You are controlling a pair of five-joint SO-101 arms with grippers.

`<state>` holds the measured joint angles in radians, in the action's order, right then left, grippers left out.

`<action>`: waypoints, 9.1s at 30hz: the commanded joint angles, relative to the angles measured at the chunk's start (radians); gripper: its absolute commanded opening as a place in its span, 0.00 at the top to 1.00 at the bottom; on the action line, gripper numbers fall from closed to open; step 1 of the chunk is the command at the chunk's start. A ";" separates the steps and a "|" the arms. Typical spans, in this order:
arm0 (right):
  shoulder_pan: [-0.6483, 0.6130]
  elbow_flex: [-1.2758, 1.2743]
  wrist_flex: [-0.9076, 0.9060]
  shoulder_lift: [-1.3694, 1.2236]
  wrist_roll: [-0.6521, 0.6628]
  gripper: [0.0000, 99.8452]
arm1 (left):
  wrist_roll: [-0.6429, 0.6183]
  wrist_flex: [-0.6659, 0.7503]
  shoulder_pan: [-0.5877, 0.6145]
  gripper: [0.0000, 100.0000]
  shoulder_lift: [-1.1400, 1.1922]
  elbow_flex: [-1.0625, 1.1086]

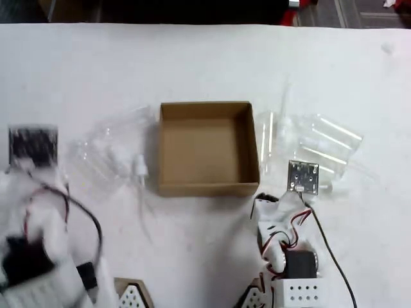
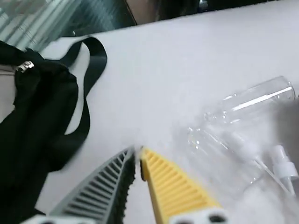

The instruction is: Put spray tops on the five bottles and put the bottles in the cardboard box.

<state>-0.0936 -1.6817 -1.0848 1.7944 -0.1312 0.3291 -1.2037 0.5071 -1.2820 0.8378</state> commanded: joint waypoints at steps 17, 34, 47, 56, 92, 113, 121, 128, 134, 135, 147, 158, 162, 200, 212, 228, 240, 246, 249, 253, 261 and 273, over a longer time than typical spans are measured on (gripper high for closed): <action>-0.002 -0.008 -0.007 0.002 -0.005 0.98 | -0.413 -0.497 -0.025 0.98 1.458 -1.126; -0.002 -0.009 -0.134 0.005 0.000 0.98 | -0.583 -0.483 -0.030 0.83 2.032 -1.605; -0.002 -0.009 -0.136 0.005 0.002 0.98 | -0.585 -0.497 -0.058 0.83 2.226 -1.746; -0.002 -0.009 -0.137 0.005 0.002 0.98 | -0.586 -0.555 -0.081 0.82 2.229 -1.749; -0.004 -0.009 -0.140 0.005 0.002 0.98 | -0.661 -0.577 -0.062 0.96 2.218 -1.771; -0.004 -0.009 -0.140 0.005 0.002 0.98 | -0.655 -0.583 -0.202 0.98 1.573 -1.763; -0.004 -0.009 -0.140 0.005 0.002 0.98 | -0.661 -0.583 -0.584 0.98 1.244 -1.763; -0.002 -0.009 -0.140 0.005 0.002 0.98 | -0.663 -0.583 -0.829 0.98 1.046 -1.579; -0.002 -0.009 -0.140 0.005 0.002 0.98 | -0.661 -0.397 -0.923 0.98 0.800 -1.180; -0.002 -0.009 -0.140 0.005 0.002 0.98 | -0.658 -0.315 -0.908 0.98 0.759 -1.117; -0.002 -0.009 -0.140 0.005 0.002 0.98 | -0.652 0.786 -0.875 0.98 0.645 -0.279; -0.002 -0.009 -0.136 0.005 0.002 0.98 | -0.296 1.359 -0.874 0.98 1.102 -0.173; -0.002 -0.009 -0.136 0.005 0.002 0.98 | -0.190 1.490 -0.875 0.98 1.218 -0.170; -0.002 -0.009 -0.139 0.005 0.002 0.98 | -0.180 1.505 -0.849 0.97 1.419 -0.247; -0.002 -0.009 -0.139 0.005 0.002 0.98 | -0.180 1.507 -0.851 0.97 1.419 -0.253; -0.002 -0.009 -0.139 0.005 0.002 0.98 | -0.334 1.356 -0.842 0.70 1.394 -0.290; -0.002 -0.009 -0.139 0.005 0.002 0.98 | -0.459 1.097 -0.802 0.71 1.006 -0.310; -0.002 -0.009 -0.139 0.005 0.002 0.98 | -0.623 0.738 -0.700 0.71 0.751 -0.420; -0.002 -0.009 -0.139 0.005 0.002 0.98 | -0.706 0.641 -0.599 0.71 0.730 -0.480; -0.002 -0.009 -0.140 0.005 0.002 0.98 | -0.809 0.529 -0.450 0.71 0.751 -0.540; -0.002 -0.009 -0.140 0.005 0.002 0.98 | -0.899 0.308 -0.255 0.71 0.891 -0.672; -0.001 -0.009 -0.140 0.005 0.002 0.98 | -1.125 0.120 -0.251 0.70 1.310 -0.861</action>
<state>-0.0936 -1.6817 -1.2167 1.7944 -0.1312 -0.7188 -1.0503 0.2401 -0.0514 0.0767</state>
